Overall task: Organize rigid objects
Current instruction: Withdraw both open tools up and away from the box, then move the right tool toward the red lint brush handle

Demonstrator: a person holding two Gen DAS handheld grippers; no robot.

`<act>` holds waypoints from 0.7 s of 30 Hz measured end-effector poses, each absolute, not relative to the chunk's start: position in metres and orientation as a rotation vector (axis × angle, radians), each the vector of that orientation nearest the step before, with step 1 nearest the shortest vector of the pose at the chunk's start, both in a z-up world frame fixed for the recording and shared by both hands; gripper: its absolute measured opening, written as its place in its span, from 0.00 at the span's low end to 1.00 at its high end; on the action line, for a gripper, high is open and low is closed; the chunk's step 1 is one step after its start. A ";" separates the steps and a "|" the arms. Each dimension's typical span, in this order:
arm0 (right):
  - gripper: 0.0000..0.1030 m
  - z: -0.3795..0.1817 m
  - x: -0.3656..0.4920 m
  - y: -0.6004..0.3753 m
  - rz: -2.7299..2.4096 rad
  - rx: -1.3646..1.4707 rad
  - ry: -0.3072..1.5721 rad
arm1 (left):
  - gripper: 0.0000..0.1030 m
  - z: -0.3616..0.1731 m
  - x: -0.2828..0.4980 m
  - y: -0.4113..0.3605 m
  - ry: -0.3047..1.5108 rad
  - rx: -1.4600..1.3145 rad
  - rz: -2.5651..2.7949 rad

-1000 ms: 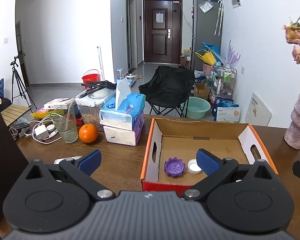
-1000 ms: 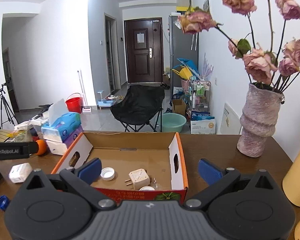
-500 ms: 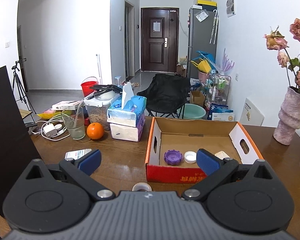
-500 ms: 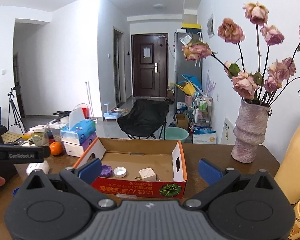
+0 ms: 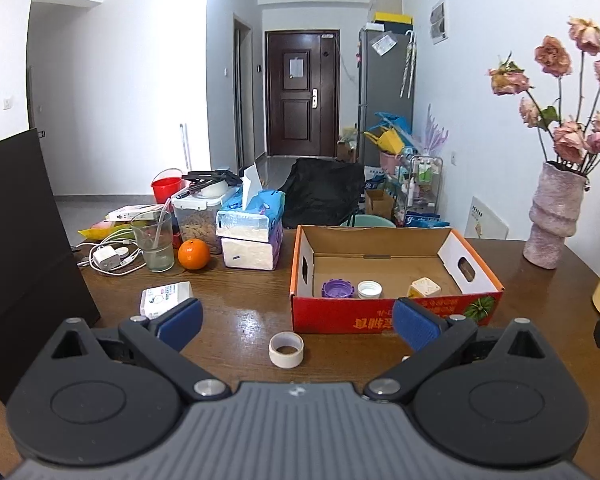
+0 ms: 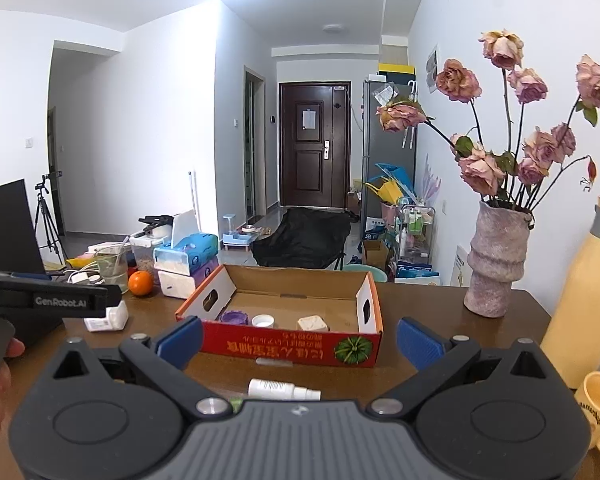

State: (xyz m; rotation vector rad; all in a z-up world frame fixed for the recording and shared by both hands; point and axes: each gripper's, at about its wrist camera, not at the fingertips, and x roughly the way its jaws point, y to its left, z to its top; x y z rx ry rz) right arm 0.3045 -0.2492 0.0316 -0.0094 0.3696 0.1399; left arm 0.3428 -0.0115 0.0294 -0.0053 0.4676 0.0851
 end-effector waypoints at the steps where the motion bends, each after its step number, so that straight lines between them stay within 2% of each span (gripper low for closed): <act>1: 1.00 0.029 0.301 -0.250 0.135 -0.008 0.368 | 1.00 0.028 0.337 -0.010 0.462 -0.009 0.076; 21: 1.00 -0.048 0.241 -0.259 0.124 0.044 0.451 | 1.00 -0.044 0.262 -0.001 0.474 -0.009 0.039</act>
